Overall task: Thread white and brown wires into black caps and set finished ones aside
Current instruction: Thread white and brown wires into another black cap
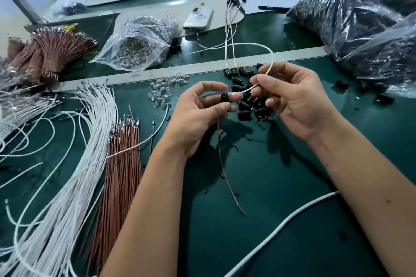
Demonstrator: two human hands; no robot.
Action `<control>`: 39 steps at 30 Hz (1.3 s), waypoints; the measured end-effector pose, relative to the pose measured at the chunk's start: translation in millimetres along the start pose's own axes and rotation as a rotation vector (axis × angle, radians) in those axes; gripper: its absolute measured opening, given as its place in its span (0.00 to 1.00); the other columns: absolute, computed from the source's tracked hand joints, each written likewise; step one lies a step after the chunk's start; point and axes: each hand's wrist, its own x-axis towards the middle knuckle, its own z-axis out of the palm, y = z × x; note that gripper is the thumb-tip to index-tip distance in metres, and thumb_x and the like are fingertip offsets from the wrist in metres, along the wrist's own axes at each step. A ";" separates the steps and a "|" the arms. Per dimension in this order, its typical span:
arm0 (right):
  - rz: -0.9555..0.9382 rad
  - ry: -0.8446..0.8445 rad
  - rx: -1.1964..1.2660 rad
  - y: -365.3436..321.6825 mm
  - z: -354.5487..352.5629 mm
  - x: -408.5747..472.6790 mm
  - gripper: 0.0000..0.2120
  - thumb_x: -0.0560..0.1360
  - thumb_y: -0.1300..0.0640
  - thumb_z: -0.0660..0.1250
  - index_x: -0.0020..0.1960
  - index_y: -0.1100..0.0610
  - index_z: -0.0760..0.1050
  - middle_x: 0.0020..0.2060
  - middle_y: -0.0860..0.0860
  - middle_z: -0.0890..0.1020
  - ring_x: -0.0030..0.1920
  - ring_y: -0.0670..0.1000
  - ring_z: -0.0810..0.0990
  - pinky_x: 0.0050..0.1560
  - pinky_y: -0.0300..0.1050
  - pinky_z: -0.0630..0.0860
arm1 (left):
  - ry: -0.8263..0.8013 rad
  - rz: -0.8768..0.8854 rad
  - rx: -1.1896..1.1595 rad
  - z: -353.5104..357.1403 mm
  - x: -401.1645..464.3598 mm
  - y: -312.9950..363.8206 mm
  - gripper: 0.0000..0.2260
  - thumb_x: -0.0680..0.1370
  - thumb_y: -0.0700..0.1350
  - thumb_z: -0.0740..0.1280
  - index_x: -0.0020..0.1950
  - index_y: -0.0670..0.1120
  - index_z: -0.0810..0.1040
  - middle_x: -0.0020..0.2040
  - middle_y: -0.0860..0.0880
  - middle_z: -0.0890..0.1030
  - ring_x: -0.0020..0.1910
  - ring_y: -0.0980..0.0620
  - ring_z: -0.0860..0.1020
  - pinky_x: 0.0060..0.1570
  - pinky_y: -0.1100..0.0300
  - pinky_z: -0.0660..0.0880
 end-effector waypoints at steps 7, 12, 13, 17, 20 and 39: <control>-0.143 0.025 -0.101 2.3 6.4 -0.1 0.06 0.75 0.63 0.75 0.50 0.59 0.79 0.41 0.55 0.87 0.38 0.52 0.86 0.29 0.38 0.76 | -0.058 0.111 -0.009 2.7 0.7 -2.7 0.15 0.73 0.23 0.68 0.53 0.39 0.74 0.51 0.37 0.85 0.45 0.45 0.85 0.49 0.59 0.79; -0.201 0.023 -0.107 -0.8 6.5 -1.8 0.04 0.77 0.63 0.74 0.49 0.58 0.80 0.41 0.55 0.87 0.40 0.54 0.86 0.30 0.39 0.76 | -0.078 0.136 -0.028 3.9 2.0 -3.2 0.15 0.72 0.22 0.67 0.51 0.40 0.74 0.51 0.37 0.85 0.47 0.43 0.85 0.49 0.59 0.79; -0.215 0.018 -0.110 -1.5 6.9 -2.1 0.04 0.76 0.62 0.75 0.49 0.57 0.80 0.41 0.55 0.87 0.41 0.54 0.86 0.30 0.39 0.76 | -0.088 0.142 -0.040 3.8 2.3 -3.0 0.15 0.73 0.22 0.67 0.51 0.40 0.74 0.52 0.37 0.85 0.48 0.43 0.85 0.50 0.59 0.79; -0.254 0.004 -0.100 -3.8 9.5 -3.4 0.06 0.74 0.59 0.76 0.49 0.58 0.80 0.41 0.55 0.87 0.40 0.54 0.87 0.30 0.39 0.76 | -0.139 0.145 -0.094 3.9 2.5 -3.0 0.15 0.73 0.24 0.67 0.53 0.40 0.73 0.53 0.37 0.85 0.51 0.42 0.85 0.52 0.59 0.78; -0.275 0.012 -0.091 -4.6 11.1 -4.1 0.07 0.74 0.59 0.76 0.48 0.58 0.80 0.40 0.55 0.87 0.38 0.53 0.86 0.29 0.39 0.76 | -0.154 0.143 -0.127 4.3 1.8 -2.9 0.15 0.73 0.26 0.68 0.53 0.41 0.73 0.54 0.37 0.85 0.51 0.42 0.85 0.51 0.59 0.79; -0.328 0.011 -0.508 10.8 9.6 0.2 0.04 0.83 0.62 0.65 0.51 0.60 0.78 0.31 0.47 0.78 0.30 0.45 0.77 0.33 0.39 0.76 | -0.265 0.100 -0.228 3.9 1.6 -1.3 0.14 0.80 0.28 0.60 0.64 0.39 0.71 0.60 0.33 0.81 0.52 0.42 0.84 0.53 0.58 0.80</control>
